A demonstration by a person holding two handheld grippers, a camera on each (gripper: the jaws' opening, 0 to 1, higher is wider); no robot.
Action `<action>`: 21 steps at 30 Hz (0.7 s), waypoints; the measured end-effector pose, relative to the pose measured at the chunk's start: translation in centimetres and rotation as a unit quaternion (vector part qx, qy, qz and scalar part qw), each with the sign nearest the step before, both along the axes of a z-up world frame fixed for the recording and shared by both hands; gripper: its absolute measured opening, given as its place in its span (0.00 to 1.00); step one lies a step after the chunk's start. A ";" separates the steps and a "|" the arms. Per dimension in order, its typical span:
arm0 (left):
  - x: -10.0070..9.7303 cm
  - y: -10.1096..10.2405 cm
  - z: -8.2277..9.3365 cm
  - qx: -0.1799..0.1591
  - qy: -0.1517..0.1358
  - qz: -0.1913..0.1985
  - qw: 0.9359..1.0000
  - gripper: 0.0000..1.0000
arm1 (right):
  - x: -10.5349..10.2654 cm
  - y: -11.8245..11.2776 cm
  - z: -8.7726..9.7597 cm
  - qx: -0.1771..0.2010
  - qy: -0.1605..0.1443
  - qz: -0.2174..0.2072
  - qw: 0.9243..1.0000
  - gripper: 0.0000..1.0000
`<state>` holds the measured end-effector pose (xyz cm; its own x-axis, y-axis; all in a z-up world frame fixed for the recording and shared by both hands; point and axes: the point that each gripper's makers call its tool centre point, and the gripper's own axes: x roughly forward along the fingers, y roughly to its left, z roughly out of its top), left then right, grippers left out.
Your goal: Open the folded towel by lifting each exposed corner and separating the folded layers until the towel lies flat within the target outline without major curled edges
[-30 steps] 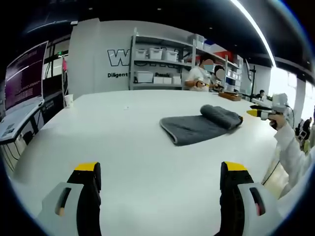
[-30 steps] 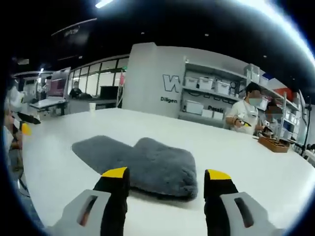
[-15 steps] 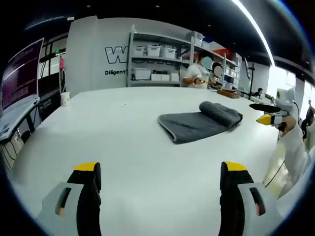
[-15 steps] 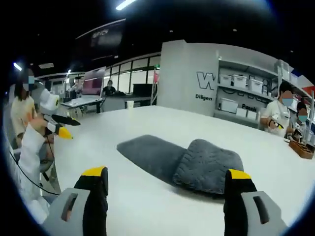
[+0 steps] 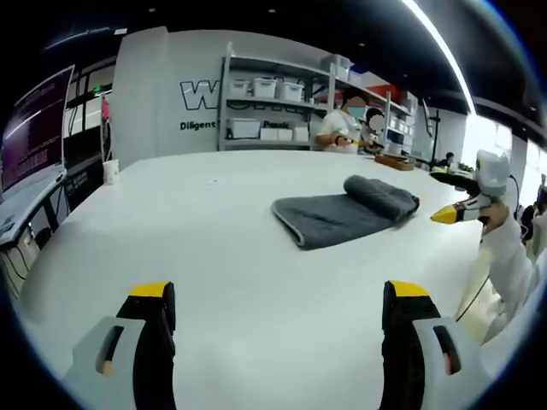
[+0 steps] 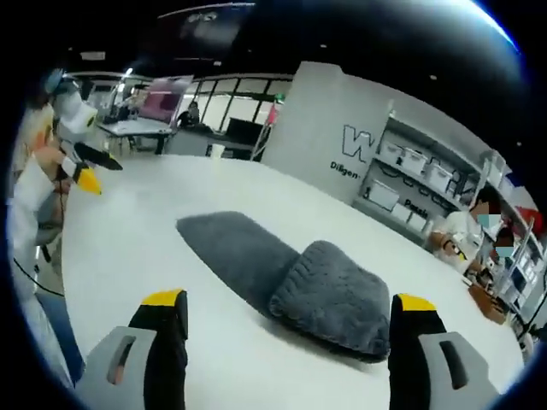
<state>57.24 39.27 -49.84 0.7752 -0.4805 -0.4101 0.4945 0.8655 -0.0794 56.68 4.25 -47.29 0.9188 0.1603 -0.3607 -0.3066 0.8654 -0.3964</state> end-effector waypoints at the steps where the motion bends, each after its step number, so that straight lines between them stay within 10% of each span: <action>1: 0.0 0.0 0.0 0.000 -0.001 0.000 1.000 1.00 | 0.4 -0.1 -0.1 -0.010 -0.001 -0.003 1.000 0.99; 21: -0.5 0.8 0.8 -0.005 -0.009 0.008 1.000 1.00 | 5.9 0.5 -5.8 -0.140 0.035 0.035 0.989 0.47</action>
